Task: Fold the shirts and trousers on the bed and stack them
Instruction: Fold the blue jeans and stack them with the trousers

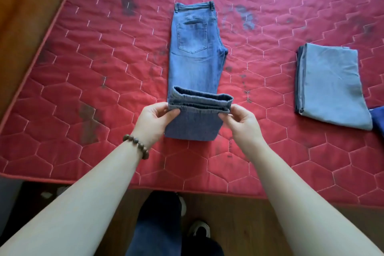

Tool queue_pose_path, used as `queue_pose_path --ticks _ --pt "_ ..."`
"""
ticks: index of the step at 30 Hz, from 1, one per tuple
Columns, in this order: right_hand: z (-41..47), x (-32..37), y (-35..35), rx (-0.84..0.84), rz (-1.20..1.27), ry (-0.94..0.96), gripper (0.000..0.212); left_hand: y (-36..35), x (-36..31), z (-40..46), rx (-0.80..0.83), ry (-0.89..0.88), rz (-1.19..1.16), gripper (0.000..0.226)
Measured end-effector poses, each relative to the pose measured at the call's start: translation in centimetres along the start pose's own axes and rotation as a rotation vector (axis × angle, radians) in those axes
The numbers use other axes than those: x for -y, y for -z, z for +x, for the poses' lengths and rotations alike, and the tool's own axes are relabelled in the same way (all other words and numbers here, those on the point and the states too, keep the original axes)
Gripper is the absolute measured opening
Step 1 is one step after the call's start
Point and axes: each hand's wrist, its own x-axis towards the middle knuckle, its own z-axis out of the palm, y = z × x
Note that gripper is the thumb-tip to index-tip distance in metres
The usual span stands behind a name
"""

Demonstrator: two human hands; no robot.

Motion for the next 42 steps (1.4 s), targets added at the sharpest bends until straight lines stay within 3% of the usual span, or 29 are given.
queue_pose_path --ticks 6,16,20,23,25,27,29,33,35,38,42 --pt "8.4 1.3 -1.4 -0.035 0.062 0.004 0.013 1.2 -0.2 9.6 -0.062 0.019 -0.11 0.013" --pt "18.2 -2.0 -3.2 -0.118 -0.017 -0.094 0.009 2.7 3.1 20.2 0.064 0.035 0.044 0.012" --pt "23.2 -2.8 -2.8 -0.089 -0.03 -0.081 0.012 3.0 4.2 24.3 0.0 0.007 0.055 0.009" --pt "26.6 -5.8 -2.1 -0.055 -0.057 -0.306 0.024 3.1 7.8 26.9 -0.068 0.217 0.18 0.026" --pt "26.7 -8.5 -2.0 0.001 -0.017 -0.563 0.032 3.0 10.9 26.9 -0.024 0.424 0.132 0.023" --pt "25.9 -10.6 -2.1 0.015 -0.021 -0.657 0.028 3.2 13.2 26.3 -0.041 0.552 0.066 0.016" --pt "25.4 -11.7 -2.2 -0.05 -0.058 -0.613 0.02 3.3 14.6 26.1 -0.073 0.586 0.054 0.011" --pt "26.1 -11.7 -3.6 -0.096 -0.54 -0.368 0.034 3.1 15.1 26.2 -0.043 0.56 0.186 0.01" --pt "26.6 -11.2 -4.6 -0.07 -0.543 -0.412 0.038 2.6 14.9 26.3 0.023 0.508 0.207 0.009" --pt "27.2 -11.0 -5.4 0.021 -0.557 -0.503 0.026 1.6 14.6 26.5 0.066 0.46 0.206 0.011" --pt "27.2 -10.7 -5.4 -0.068 -0.444 -0.268 0.013 0.8 13.9 27.4 0.007 0.403 0.016 0.011"
